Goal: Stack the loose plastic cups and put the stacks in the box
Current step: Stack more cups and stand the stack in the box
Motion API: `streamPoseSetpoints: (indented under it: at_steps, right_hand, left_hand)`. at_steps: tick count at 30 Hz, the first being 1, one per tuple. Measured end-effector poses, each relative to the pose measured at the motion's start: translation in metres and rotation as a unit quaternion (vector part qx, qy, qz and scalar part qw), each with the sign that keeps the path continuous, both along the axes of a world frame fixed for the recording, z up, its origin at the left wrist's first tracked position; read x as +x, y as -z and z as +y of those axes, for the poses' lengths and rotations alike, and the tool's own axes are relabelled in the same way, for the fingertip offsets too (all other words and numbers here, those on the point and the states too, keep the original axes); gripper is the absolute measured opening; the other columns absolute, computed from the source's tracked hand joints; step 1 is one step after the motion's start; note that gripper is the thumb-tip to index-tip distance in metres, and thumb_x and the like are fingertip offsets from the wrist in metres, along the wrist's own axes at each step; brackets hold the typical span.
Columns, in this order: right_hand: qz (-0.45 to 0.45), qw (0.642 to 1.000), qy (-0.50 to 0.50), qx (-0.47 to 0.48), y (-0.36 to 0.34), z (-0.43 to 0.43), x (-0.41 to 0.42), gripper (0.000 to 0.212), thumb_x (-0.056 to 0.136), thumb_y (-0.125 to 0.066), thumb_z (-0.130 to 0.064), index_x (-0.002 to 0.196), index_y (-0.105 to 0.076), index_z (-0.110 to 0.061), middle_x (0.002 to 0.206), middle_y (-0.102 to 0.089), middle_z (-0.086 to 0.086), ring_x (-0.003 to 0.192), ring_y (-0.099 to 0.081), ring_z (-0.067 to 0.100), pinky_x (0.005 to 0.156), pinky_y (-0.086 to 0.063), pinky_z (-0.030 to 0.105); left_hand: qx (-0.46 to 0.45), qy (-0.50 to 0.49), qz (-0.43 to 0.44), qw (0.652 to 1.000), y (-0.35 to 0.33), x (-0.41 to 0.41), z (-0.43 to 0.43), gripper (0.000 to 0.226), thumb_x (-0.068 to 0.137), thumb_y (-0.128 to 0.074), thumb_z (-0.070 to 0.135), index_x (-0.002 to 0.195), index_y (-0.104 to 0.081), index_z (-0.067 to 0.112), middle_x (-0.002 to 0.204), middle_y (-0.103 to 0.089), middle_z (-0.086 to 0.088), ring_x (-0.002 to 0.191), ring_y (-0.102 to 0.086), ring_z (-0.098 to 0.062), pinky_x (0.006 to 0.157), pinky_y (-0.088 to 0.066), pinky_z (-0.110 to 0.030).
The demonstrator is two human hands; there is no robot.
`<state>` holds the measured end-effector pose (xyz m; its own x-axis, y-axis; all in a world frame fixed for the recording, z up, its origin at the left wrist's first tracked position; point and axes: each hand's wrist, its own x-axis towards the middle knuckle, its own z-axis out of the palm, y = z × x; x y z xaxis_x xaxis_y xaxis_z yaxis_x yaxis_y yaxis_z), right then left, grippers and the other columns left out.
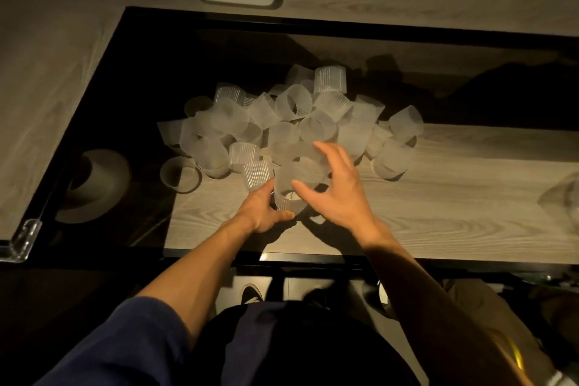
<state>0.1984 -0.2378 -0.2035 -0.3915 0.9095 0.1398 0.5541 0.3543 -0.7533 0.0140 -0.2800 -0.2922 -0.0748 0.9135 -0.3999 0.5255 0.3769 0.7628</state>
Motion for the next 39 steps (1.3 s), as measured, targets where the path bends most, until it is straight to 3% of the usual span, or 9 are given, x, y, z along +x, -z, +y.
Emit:
streamPoseSetpoints:
  at_steps: [9, 14, 18, 20, 24, 27, 31, 34, 39]
  right_hand:
    - [-0.085, 0.992, -0.085, 0.024, 0.01, -0.002, -0.003, 0.084, 0.077, -0.083, -0.048, 0.146, -0.047, -0.014, 0.137, -0.054, 0.002, 0.126, -0.045, 0.018, 0.106, -0.039, 0.031]
    - [-0.128, 0.983, -0.107, -0.078, 0.026, -0.006, 0.004, 0.11, 0.065, -0.076, -0.066, 0.155, -0.022, -0.034, 0.153, -0.041, -0.002, 0.138, -0.04, 0.023, 0.111, -0.039, 0.045]
    - [-0.039, 0.993, -0.073, -0.08, 0.031, -0.012, 0.005, 0.092, 0.072, -0.089, -0.035, 0.147, -0.038, -0.026, 0.136, -0.055, -0.008, 0.122, -0.053, 0.011, 0.103, -0.046, 0.035]
    - [-0.015, 0.996, -0.036, -0.084, 0.029, -0.015, 0.004, 0.086, 0.072, -0.09, -0.026, 0.143, -0.042, -0.022, 0.128, -0.053, -0.011, 0.115, -0.053, 0.008, 0.095, -0.044, 0.026]
    - [-0.014, 0.995, -0.018, -0.098, 0.029, -0.017, 0.002, 0.085, 0.072, -0.089, -0.022, 0.142, -0.04, -0.021, 0.126, -0.055, -0.006, 0.114, -0.055, 0.014, 0.096, -0.047, 0.031]
    - [-0.018, 0.995, -0.019, -0.101, 0.031, -0.018, 0.002, 0.088, 0.071, -0.089, -0.023, 0.143, -0.039, -0.022, 0.13, -0.056, -0.003, 0.117, -0.055, 0.016, 0.099, -0.048, 0.034]
    - [-0.02, 0.994, -0.01, -0.108, 0.029, -0.02, 0.002, 0.089, 0.071, -0.089, -0.025, 0.144, -0.039, -0.022, 0.131, -0.057, -0.001, 0.118, -0.055, 0.016, 0.099, -0.047, 0.032]
    - [-0.018, 0.994, -0.01, -0.108, 0.028, -0.021, 0.004, 0.087, 0.071, -0.09, -0.023, 0.143, -0.04, -0.02, 0.131, -0.056, -0.001, 0.116, -0.054, 0.012, 0.098, -0.044, 0.025]
    - [-0.038, 0.994, -0.01, -0.103, 0.027, -0.026, 0.012, 0.089, 0.072, -0.09, -0.027, 0.144, -0.039, -0.02, 0.135, -0.055, -0.001, 0.117, -0.052, 0.01, 0.098, -0.042, 0.023]
  left_hand:
    - [-0.004, -0.006, 0.009, 1.0, -0.002, 0.004, -0.007, 0.072, 0.077, -0.086, 0.021, 0.138, -0.048, 0.021, 0.121, -0.055, 0.004, 0.118, -0.054, -0.019, 0.104, -0.047, -0.04]
    - [-0.012, -0.002, 0.002, 1.0, -0.008, 0.004, -0.012, 0.083, 0.075, -0.087, 0.024, 0.145, -0.042, 0.022, 0.132, -0.056, -0.003, 0.123, -0.052, -0.021, 0.105, -0.045, -0.038]
    - [-0.016, 0.001, -0.013, 1.0, -0.016, 0.005, -0.015, 0.094, 0.074, -0.083, 0.009, 0.152, -0.033, 0.023, 0.126, -0.054, 0.005, 0.117, -0.053, -0.015, 0.102, -0.046, -0.032]
    - [-0.03, -0.036, 0.005, 0.999, -0.013, 0.0, -0.017, 0.078, 0.077, -0.077, 0.009, 0.144, -0.041, 0.025, 0.12, -0.059, 0.007, 0.109, -0.062, -0.016, 0.099, -0.053, -0.039]
    - [-0.017, -0.118, 0.11, 0.987, -0.009, -0.018, -0.023, 0.006, 0.089, -0.054, 0.025, 0.088, -0.059, 0.026, 0.085, -0.066, 0.003, 0.086, -0.064, -0.02, 0.082, -0.057, -0.042]
    - [-0.003, -0.186, 0.136, 0.973, -0.017, -0.023, -0.023, 0.02, 0.085, -0.054, 0.043, 0.084, -0.057, 0.024, 0.079, -0.064, 0.0, 0.08, -0.062, -0.022, 0.076, -0.054, -0.038]
    - [-0.059, -0.326, 0.045, 0.942, -0.022, -0.023, -0.001, 0.065, 0.079, -0.07, 0.06, 0.118, -0.051, 0.012, 0.108, -0.064, -0.009, 0.103, -0.062, -0.029, 0.091, -0.054, -0.043]
    - [-0.097, -0.398, -0.063, 0.91, -0.023, -0.022, 0.016, 0.084, 0.08, -0.079, 0.05, 0.141, -0.041, 0.006, 0.134, -0.055, -0.016, 0.126, -0.053, -0.037, 0.107, -0.046, -0.047]
    - [-0.114, -0.415, -0.107, 0.896, -0.016, -0.02, 0.024, 0.078, 0.081, -0.083, 0.029, 0.143, -0.042, 0.006, 0.14, -0.054, -0.016, 0.131, -0.05, -0.037, 0.112, -0.042, -0.046]
